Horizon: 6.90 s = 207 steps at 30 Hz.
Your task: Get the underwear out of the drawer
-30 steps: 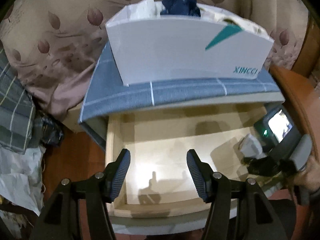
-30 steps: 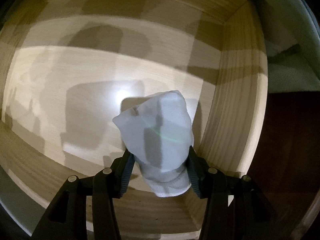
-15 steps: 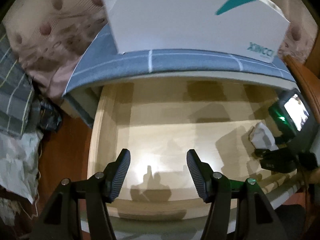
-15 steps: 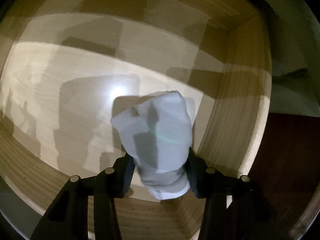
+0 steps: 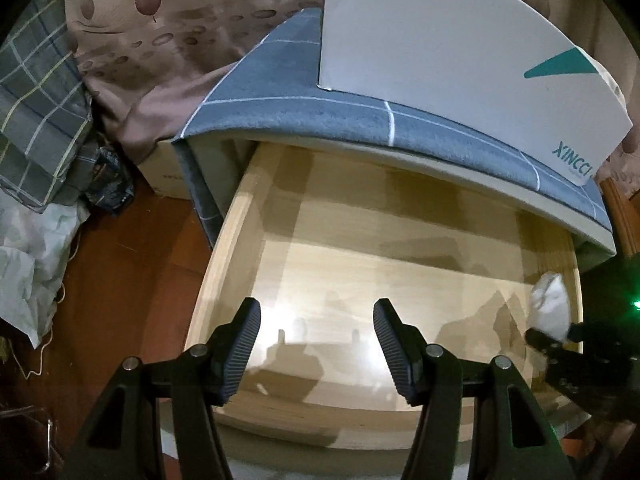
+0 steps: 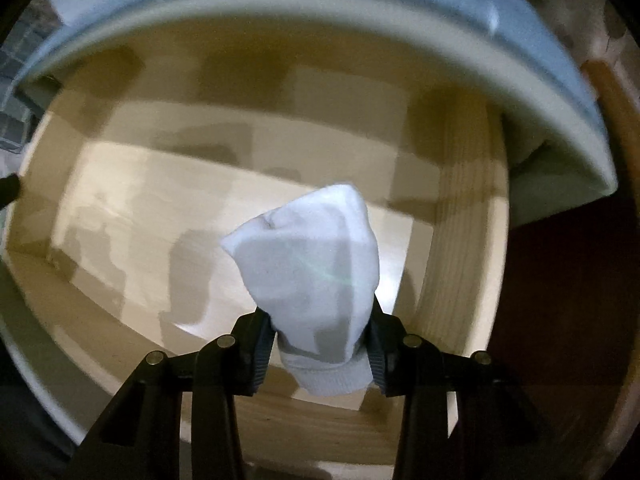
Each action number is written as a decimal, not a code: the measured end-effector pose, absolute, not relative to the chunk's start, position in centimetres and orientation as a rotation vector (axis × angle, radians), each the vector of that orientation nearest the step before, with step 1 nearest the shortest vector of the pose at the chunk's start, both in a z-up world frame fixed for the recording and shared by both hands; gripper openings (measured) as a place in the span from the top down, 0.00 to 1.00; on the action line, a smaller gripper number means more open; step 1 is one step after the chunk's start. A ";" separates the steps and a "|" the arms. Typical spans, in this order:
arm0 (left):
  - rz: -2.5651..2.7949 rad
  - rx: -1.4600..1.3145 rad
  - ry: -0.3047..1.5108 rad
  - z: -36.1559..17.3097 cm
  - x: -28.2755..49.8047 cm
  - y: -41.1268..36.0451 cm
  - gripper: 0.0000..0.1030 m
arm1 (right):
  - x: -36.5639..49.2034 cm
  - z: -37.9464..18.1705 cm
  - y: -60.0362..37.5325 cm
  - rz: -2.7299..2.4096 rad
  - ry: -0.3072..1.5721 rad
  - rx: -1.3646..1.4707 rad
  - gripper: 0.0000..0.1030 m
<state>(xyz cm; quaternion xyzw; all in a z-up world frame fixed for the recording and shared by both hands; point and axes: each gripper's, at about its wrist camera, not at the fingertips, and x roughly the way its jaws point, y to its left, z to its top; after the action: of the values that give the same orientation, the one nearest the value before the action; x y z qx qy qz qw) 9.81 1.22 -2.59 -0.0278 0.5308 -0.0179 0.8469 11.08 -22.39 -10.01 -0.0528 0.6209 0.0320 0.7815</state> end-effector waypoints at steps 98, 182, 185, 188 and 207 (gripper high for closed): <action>-0.022 -0.064 0.997 -0.8 8.0 2.0 0.42 | 5.3 7.7 -19.8 0.054 0.896 0.055 0.10; -0.105 0.104 0.984 -0.3 4.2 -0.7 0.42 | 1.9 -3.6 -19.7 -0.005 1.060 0.109 0.10; -0.104 0.105 0.983 -0.3 4.1 -0.7 0.42 | 1.9 -3.6 -19.7 -0.004 1.060 0.109 0.10; -0.105 0.106 0.984 -0.3 4.1 -0.7 0.42 | 1.9 -3.6 -19.7 -0.003 1.061 0.109 0.10; -0.106 0.109 0.984 -0.3 4.2 -0.8 0.42 | 1.9 -3.6 -19.6 -0.005 1.061 0.110 0.10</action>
<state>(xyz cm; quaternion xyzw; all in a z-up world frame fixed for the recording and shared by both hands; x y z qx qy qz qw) 4.16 -0.83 -0.28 0.0523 0.4721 -0.0507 0.8785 1.86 -19.64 -3.62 0.0526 0.5057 -0.0024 0.8611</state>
